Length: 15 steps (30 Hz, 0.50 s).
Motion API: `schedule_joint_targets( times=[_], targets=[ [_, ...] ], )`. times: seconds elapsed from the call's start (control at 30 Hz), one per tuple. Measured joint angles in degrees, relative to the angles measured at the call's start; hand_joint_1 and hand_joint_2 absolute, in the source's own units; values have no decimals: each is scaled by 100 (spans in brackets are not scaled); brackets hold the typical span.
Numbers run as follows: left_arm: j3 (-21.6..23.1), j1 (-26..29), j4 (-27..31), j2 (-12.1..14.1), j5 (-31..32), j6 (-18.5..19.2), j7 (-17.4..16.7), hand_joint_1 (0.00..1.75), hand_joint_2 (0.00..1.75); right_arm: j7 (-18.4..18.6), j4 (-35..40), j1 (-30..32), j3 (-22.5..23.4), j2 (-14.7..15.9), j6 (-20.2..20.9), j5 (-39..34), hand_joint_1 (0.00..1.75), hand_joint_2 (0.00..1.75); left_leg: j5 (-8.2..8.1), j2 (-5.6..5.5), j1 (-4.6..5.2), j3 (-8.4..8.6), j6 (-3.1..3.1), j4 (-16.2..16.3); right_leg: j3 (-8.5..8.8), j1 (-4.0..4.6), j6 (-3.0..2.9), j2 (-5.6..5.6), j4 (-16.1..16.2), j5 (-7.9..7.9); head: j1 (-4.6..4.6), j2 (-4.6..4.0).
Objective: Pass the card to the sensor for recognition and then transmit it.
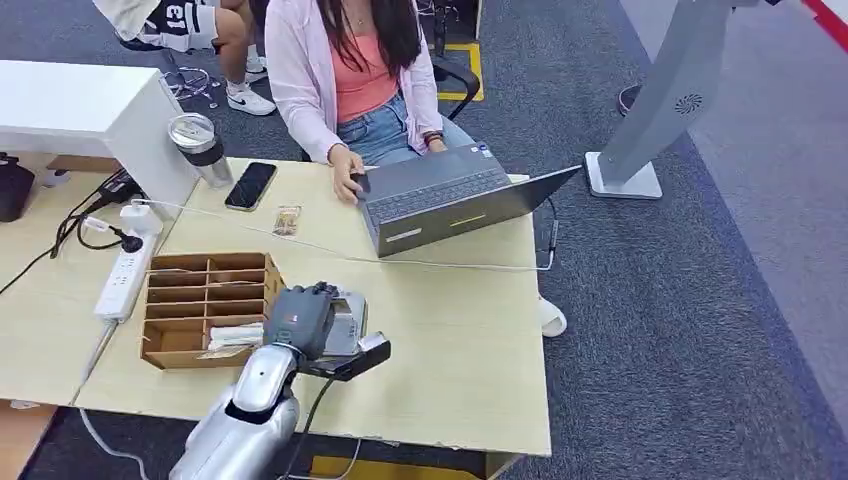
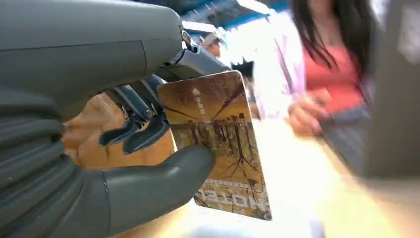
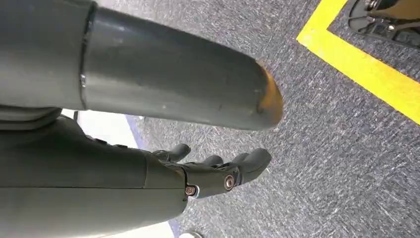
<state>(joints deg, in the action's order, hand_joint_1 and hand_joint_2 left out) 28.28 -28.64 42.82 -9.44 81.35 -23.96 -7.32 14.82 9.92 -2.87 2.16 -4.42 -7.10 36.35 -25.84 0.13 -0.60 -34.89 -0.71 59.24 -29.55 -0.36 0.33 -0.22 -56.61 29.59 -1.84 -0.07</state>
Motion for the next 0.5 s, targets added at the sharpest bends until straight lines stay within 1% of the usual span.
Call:
schedule_joint_targets(
  times=[0.1, 0.17, 0.2, 0.23, 0.27, 0.3, 0.33, 0.37, 0.4, 0.43, 0.5],
  targets=[
    [-149, -397, 20, 142, -46, -70, 33, 175, 175, 4, 0, -2, 9, 0, 15, 50, 0, 0, 1, -2, 0, 2, 1, 0, 1, 1, -6, 0, -4, -4, 4, 0],
    [-218, -538, 33, 201, -50, -74, 42, 175, 175, 4, 0, 0, 15, 0, 19, 63, 0, 0, 1, -2, 0, 2, 1, 0, 1, 1, -6, -1, -5, -4, 2, 0],
    [-247, -578, 35, 221, 13, -144, -37, 175, 175, 4, 0, -2, 17, 0, 26, 79, 0, 0, 1, -3, 1, 1, 1, 0, 0, 1, -6, -1, -7, -4, 2, 0],
    [-271, -639, 35, 306, 158, -407, -254, 175, 175, -2, -2, -3, 17, 0, 46, 125, 0, 0, 2, -2, -1, -1, 1, 0, -3, 2, -6, 0, -8, -4, 4, 0],
    [-271, -751, 35, 380, 300, -753, -471, 175, 175, -9, -2, -5, 17, 0, 68, 177, 0, 0, 7, 0, -3, -6, 4, 0, -9, 3, -8, 2, -9, -5, -4, 0],
    [-284, -929, 35, 450, 286, -1025, -560, 175, 175, -11, -2, -4, 17, 0, 77, 212, 0, 0, 8, -1, -3, -8, 5, 0, -10, 3, -12, 1, -12, -8, -13, 0],
    [-326, -1172, 31, 584, 190, -1020, -384, 175, 175, -11, -2, -3, 17, 0, 92, 245, 0, 0, 8, 0, -3, -9, 6, 0, -12, 6, -12, 1, -16, -8, -11, 0],
    [-438, -1466, 16, 755, 134, -914, -59, 175, 175, -13, -2, -3, 17, 2, 94, 282, 0, 0, 11, 2, -4, -11, 10, 0, -18, 6, -15, 2, -19, -10, -15, 0],
    [-564, -1768, -15, 899, 122, -861, 103, 175, 175, -15, -2, -5, 17, 2, 94, 299, 0, 0, 12, 9, -3, -10, 12, 0, -24, 6, -17, 7, -22, -12, -13, 0],
    [-709, -2026, -48, 1008, 159, -819, 153, 175, 175, -17, -2, 0, 17, 2, 94, 325, 0, 0, 12, 10, -2, -8, 12, 0, -26, 6, -17, 9, -27, -12, -6, 0],
    [-903, -2479, -136, 1200, 324, -738, 127, 175, 175, -9, -4, 4, 17, 2, 109, 354, 0, 0, 18, 8, -4, -9, 13, 0, -28, 6, -17, 8, -29, -11, 9, 0]
  ],
)
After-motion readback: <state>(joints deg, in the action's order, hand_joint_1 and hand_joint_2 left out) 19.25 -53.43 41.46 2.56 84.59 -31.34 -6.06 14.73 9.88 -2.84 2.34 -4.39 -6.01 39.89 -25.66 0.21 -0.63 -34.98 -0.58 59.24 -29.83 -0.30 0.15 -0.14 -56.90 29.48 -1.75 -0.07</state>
